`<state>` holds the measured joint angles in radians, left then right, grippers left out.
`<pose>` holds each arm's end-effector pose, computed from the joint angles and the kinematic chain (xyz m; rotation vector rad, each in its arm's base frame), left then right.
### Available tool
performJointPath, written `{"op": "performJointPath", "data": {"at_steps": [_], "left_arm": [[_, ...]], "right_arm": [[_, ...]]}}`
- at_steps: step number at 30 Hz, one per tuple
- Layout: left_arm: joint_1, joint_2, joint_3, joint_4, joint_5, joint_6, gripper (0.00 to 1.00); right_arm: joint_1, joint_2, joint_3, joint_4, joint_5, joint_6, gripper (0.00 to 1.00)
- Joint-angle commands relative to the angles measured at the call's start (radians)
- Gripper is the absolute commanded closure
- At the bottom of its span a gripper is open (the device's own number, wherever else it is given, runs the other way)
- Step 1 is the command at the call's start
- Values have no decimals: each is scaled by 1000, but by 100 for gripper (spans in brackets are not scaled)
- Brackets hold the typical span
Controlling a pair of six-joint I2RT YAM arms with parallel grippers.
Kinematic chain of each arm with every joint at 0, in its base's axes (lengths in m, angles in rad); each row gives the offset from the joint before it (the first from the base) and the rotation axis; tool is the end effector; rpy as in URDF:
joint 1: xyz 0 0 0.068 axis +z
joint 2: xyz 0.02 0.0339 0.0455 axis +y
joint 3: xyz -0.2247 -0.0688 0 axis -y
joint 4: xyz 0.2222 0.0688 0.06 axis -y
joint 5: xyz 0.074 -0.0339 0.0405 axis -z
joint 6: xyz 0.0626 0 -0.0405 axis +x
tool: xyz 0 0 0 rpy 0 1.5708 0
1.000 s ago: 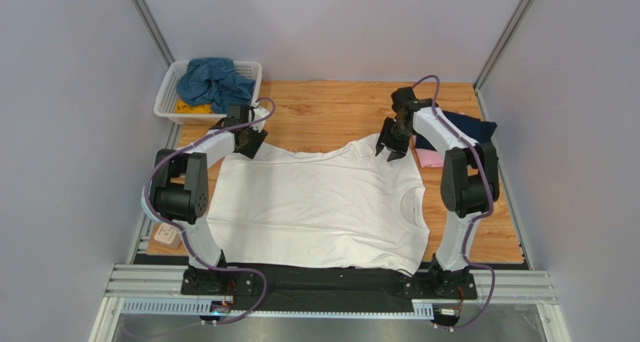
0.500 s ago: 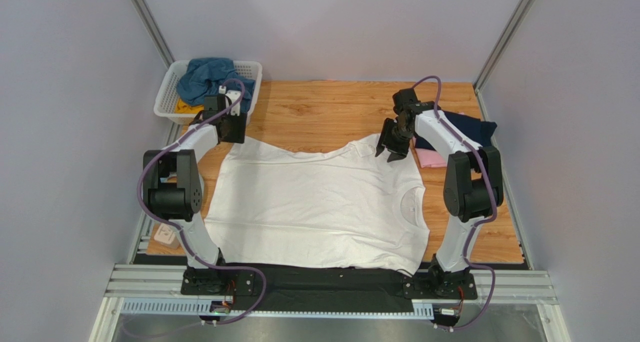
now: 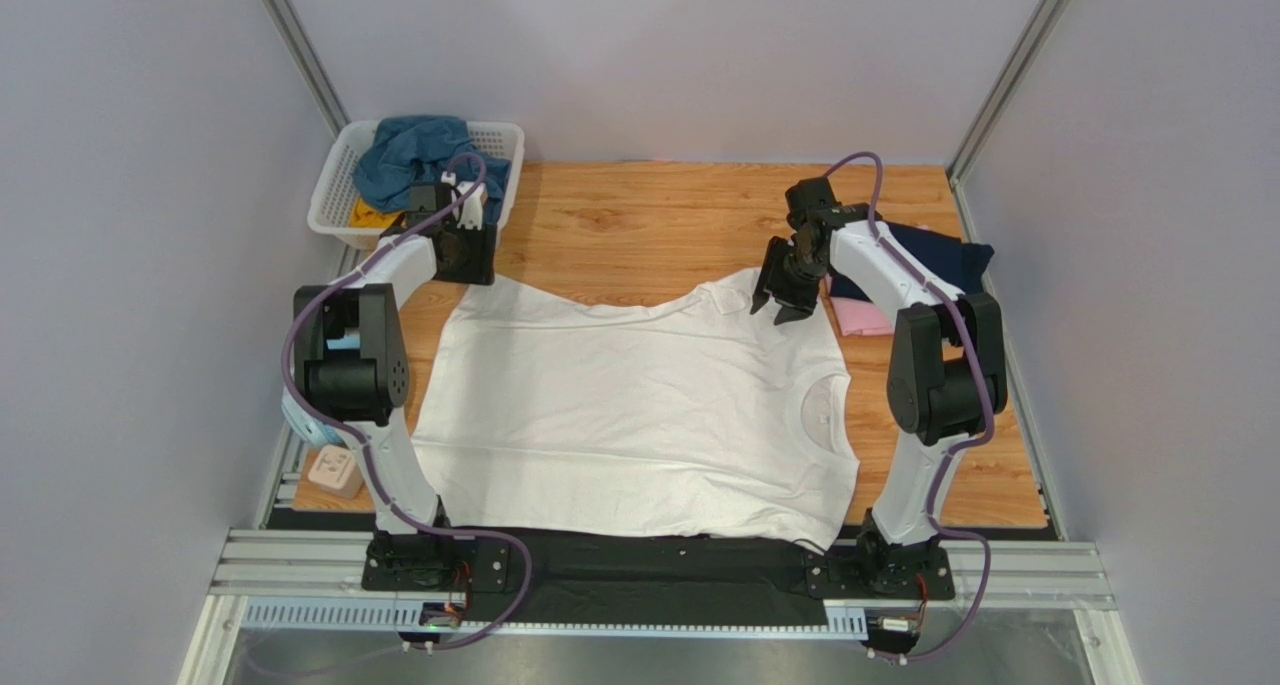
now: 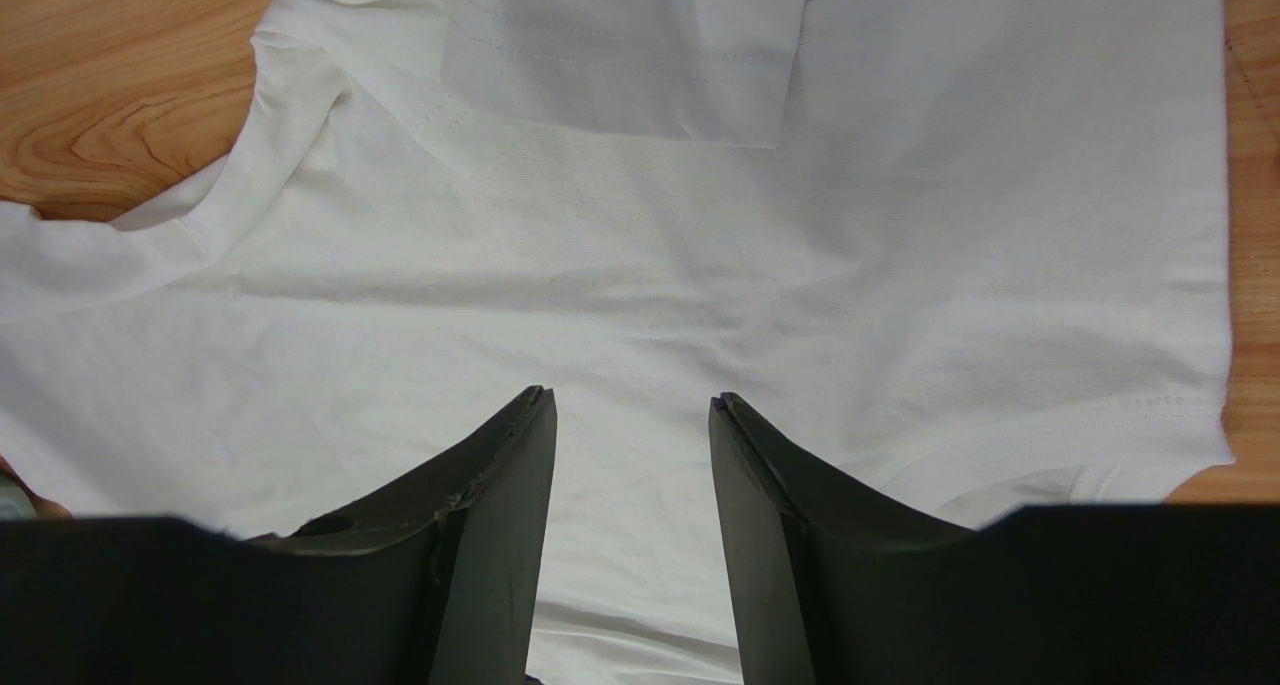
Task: Fold and stack the t-shirts
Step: Grap the side of the flattened tshirt furthest away from the robot with both arms
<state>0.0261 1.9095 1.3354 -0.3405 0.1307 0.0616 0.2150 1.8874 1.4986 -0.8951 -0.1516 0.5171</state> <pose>0.3969 0.0022 0.1473 0.0992 2.4766 -0.1250 0.3465 0.0854 0.1680 0.4059 2.8784 0.3564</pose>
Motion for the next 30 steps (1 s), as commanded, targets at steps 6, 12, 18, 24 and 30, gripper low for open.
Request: {"op": "performJointPath", "data": {"at_steps": [6, 12, 18, 24, 30], "left_arm": [[0, 80, 110, -34, 0, 9, 38], [8, 123, 166, -60, -8, 66, 42], [2, 43, 58, 54, 30, 83, 44], [1, 103, 129, -20, 20, 80, 46], [1, 168, 192, -57, 14, 67, 50]], "right_arm": [[-3, -65, -9, 30, -11, -17, 52], [-14, -73, -6, 30, -22, -15, 52], [-20, -77, -17, 30, -28, -14, 52], [-22, -88, -18, 28, -37, -5, 52], [-22, -103, -21, 25, -32, -8, 52]]}}
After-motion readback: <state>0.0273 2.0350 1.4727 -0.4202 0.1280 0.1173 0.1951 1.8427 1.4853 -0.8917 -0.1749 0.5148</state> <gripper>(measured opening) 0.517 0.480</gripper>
